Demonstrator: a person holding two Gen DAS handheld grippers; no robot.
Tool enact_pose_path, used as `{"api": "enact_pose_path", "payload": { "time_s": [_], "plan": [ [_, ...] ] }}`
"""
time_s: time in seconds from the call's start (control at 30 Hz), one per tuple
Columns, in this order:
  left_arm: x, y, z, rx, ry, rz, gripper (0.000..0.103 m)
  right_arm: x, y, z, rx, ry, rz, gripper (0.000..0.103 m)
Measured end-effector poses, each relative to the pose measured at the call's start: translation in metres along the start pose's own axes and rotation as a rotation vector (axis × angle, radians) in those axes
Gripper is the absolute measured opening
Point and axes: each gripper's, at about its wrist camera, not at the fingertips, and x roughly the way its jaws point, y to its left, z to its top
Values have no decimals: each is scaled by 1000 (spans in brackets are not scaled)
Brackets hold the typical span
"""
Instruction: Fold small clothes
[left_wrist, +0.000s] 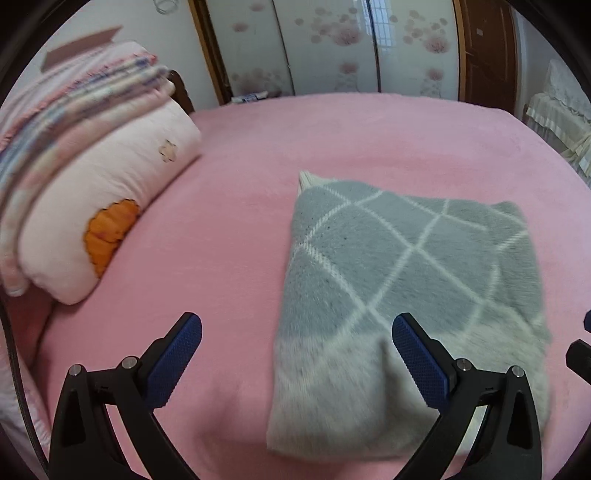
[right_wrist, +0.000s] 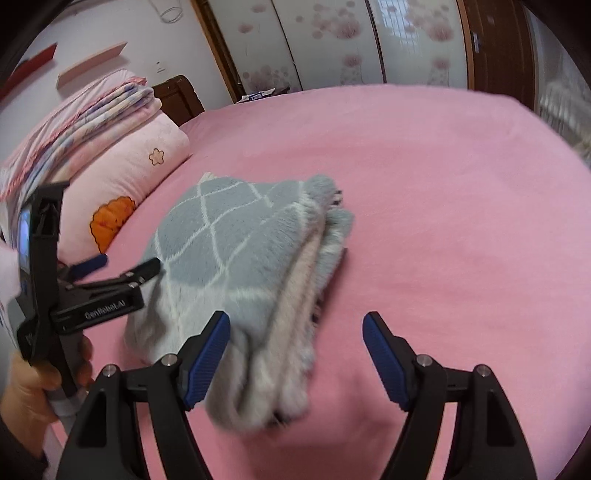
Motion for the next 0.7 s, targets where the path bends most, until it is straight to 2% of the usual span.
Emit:
{"api": "enact_pose_path", "payload": {
  "time_s": [0.13,0.2,0.3,0.37,0.53,0.7],
  "plan": [
    [-40,-7,-6,-44,23,-39,103,-40,-11,-5,-3,-15,-43,75],
    [-59,-12,-6,-61,51,-61,103,-63,-18,-7,7,-26,-59,75],
    [-92,-23,-13,-71,119,-133,103,-93,-23,-12,12,-43,-70,75],
    [-113,-31,-21,-58,142,-149,103,-115,-26,-17,18,-51,-79,75],
    [-183,-59,-43,24,85,-162,103,-165,-32,-35,32,-65,-81,75],
    [-245,-85,-62,63,36,-213,103,-212,-45,-58,48,-82,-89,75]
  ]
}}
